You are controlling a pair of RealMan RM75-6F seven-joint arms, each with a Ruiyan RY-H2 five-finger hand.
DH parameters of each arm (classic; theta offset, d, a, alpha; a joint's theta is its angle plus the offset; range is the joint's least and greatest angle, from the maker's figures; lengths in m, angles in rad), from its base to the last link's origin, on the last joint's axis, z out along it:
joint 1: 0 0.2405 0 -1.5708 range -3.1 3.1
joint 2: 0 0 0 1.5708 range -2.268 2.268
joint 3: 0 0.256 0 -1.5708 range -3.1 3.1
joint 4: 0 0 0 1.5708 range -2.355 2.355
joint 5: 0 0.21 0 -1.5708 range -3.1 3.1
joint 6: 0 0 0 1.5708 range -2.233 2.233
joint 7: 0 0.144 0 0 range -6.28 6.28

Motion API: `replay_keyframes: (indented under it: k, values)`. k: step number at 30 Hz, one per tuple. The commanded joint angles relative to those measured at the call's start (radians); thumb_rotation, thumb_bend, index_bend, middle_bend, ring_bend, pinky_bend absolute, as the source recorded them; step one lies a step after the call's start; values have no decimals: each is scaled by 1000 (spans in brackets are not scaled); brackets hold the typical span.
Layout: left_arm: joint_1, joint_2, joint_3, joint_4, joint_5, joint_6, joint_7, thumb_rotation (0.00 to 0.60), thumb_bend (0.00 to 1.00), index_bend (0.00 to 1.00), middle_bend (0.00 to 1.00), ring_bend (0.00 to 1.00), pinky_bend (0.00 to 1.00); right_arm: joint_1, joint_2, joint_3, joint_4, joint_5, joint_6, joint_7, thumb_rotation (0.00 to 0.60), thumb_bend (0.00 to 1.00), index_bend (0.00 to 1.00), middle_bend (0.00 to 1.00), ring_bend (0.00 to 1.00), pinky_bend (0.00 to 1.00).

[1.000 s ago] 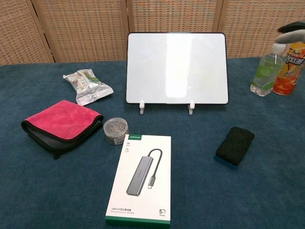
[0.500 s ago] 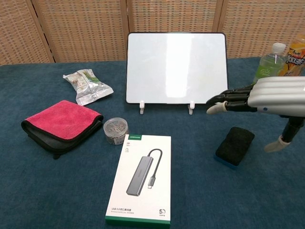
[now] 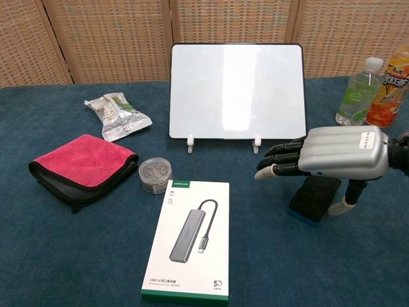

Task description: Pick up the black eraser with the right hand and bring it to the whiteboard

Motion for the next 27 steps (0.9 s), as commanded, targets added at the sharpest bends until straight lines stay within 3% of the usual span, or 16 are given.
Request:
replay_keyframes:
  k: [1, 11, 14, 21, 27]
  values:
    - [-1, 0, 0, 0, -1, -1, 0, 600, 0, 0, 0, 0, 0, 5, -10, -4, 9, 10, -5, -12, 600, 9, 127, 128, 119, 290]
    - [-2, 3, 3, -1, -4, -6, -5, 600, 0, 0, 0, 0, 0, 10, -77, -17, 92, 44, 35, -15, 600, 252, 408, 474, 415, 474]
    - [-3, 4, 4, -3, -2, -8, -7, 600, 0, 0, 0, 0, 0, 8, -99, -25, 127, 48, 64, 3, 600, 305, 482, 537, 466, 527]
    - [-4, 9, 5, -3, -3, -9, -14, 600, 0, 0, 0, 0, 0, -7, -126, -7, 177, 73, 174, 46, 600, 367, 507, 562, 484, 547]
    - [-6, 11, 6, -4, -5, -16, -19, 600, 0, 0, 0, 0, 0, 12, -119, 95, 207, 151, 250, 29, 600, 401, 507, 562, 484, 547]
